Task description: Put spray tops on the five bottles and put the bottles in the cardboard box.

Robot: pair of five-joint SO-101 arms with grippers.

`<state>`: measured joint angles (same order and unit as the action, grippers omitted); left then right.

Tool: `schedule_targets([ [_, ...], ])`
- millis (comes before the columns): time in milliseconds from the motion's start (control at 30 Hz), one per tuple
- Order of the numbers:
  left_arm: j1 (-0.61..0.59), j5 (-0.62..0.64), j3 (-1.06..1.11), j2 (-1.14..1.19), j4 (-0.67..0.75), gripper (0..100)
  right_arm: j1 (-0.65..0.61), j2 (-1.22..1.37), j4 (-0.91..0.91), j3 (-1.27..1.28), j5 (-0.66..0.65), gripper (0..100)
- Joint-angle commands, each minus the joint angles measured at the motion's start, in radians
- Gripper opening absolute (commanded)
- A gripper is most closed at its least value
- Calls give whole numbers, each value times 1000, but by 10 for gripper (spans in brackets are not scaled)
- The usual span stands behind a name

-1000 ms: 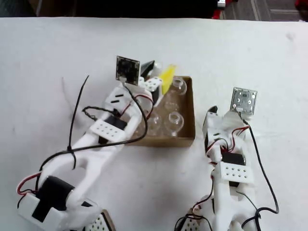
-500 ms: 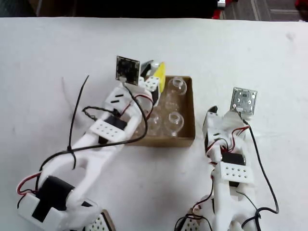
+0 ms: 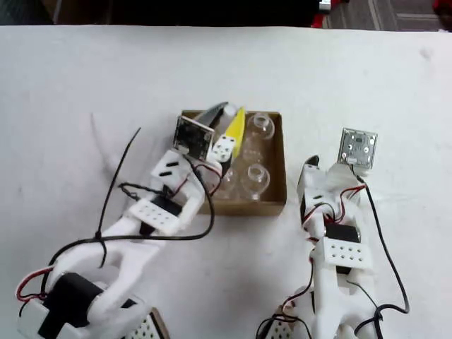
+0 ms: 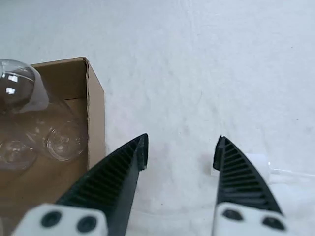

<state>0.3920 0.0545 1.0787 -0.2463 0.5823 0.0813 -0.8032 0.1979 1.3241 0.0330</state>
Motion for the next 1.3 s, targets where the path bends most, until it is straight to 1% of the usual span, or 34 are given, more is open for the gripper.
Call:
schedule_targets([
  [0,-16,-15,-20,22,69,26,8,-1,-19,-11,-12,198],
  [133,-24,-14,-15,54,130,28,8,1,-21,-11,-12,198],
  [267,-24,-12,-14,54,132,38,8,1,-21,-11,-12,198],
  [333,-24,-8,-14,54,130,83,8,1,-21,-11,-12,198],
  [433,-24,68,-14,54,115,187,8,1,-21,-11,-12,198],
  [500,-25,94,-18,53,86,251,8,1,-21,-11,-12,198],
  [567,-25,100,-20,53,58,282,8,1,-21,-11,-12,198],
  [767,-44,101,-21,47,58,247,8,1,-21,-11,-12,198],
  [900,-67,120,-12,-28,44,245,8,1,-21,-11,-12,198],
  [1000,-99,169,-21,-110,-51,245,8,1,-21,-11,-12,198],
  [1133,-105,172,-20,-228,-199,248,8,1,-21,-11,-12,198],
  [1267,-105,172,-20,-332,-293,249,8,1,-21,-11,-12,198],
])
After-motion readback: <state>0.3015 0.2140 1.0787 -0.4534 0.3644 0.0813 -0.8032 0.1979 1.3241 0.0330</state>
